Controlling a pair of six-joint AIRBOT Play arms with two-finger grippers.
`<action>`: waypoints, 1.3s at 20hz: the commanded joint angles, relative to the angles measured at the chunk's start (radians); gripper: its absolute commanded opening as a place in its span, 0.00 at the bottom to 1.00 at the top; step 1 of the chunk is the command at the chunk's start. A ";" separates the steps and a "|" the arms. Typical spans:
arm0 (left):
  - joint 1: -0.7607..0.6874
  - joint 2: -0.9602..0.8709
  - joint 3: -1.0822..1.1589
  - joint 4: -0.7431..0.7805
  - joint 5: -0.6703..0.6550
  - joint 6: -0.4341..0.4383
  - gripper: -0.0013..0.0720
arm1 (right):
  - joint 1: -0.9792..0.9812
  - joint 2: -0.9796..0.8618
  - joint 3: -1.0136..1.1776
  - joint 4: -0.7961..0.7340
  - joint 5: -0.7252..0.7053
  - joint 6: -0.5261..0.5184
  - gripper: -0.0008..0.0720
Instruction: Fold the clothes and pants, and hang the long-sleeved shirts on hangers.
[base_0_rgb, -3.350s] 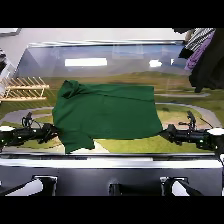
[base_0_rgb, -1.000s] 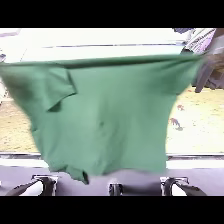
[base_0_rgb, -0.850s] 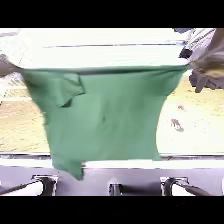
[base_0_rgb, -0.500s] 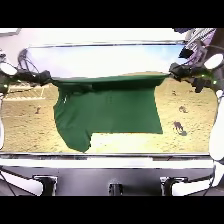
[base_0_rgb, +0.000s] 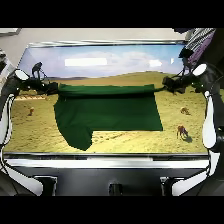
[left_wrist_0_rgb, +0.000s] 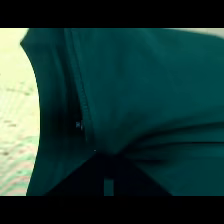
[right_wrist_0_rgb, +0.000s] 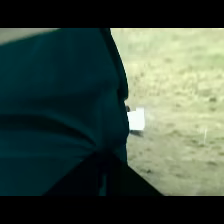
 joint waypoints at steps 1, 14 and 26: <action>-0.003 -0.016 -0.003 0.011 -0.089 0.005 0.04 | 0.001 -0.042 0.000 -0.001 0.132 0.011 0.05; -0.017 -0.023 -0.049 0.011 -0.096 -0.011 0.09 | 0.130 -0.056 0.000 -0.203 0.165 0.076 0.08; 0.256 0.362 -0.428 -0.099 -0.196 0.025 0.63 | -0.236 0.198 -0.147 0.055 0.281 -0.091 0.67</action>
